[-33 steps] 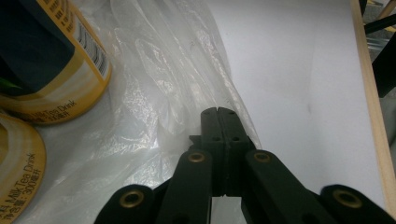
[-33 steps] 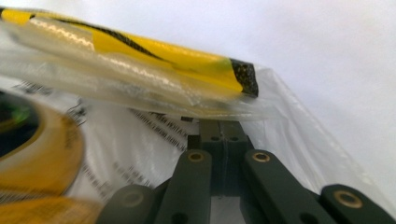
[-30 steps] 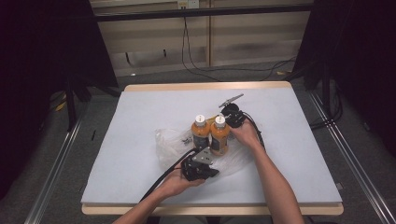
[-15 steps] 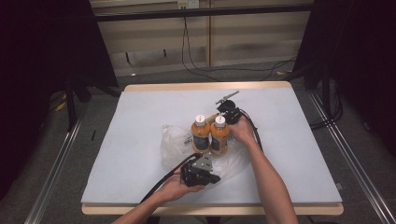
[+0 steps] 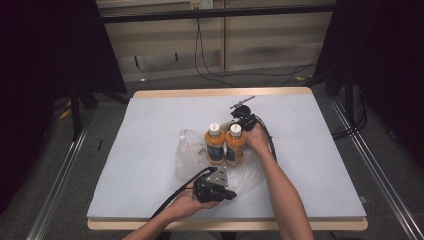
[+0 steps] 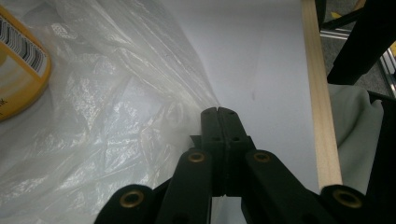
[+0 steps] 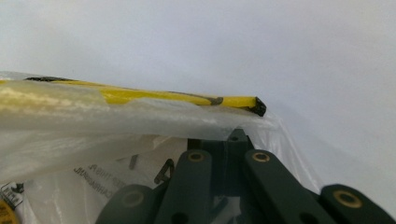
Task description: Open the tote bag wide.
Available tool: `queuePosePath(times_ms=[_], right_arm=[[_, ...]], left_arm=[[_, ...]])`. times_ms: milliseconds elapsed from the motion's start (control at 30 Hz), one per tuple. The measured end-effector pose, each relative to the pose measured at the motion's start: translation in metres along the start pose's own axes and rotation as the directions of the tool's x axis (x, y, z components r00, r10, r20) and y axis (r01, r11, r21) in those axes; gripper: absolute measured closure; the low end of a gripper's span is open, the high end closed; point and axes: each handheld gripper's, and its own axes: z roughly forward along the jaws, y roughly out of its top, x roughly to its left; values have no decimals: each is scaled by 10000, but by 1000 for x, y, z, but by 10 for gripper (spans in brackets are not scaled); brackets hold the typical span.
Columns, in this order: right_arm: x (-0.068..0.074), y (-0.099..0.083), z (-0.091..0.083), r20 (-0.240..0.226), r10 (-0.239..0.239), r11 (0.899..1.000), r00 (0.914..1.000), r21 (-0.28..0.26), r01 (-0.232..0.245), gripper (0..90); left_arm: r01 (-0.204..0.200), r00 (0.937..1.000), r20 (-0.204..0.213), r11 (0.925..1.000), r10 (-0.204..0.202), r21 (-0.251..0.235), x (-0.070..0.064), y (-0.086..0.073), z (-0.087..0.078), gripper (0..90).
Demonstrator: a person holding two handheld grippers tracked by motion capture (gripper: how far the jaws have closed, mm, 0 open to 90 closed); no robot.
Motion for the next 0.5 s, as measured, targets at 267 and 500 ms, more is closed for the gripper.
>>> queuePosePath(times_ms=[267, 500], right_arm=[[2, 8, 4, 357, -240, 9996, 9991, 158, 234, 900], [0, 3, -10, -499, 34, 9994, 9987, -333, -51, 900]], left_arm=[[185, 9996, 206, 9996, -180, -220, 2, -3, -1, 900], [478, 9984, 326, 9962, -455, -729, 5, -3, -4, 900]])
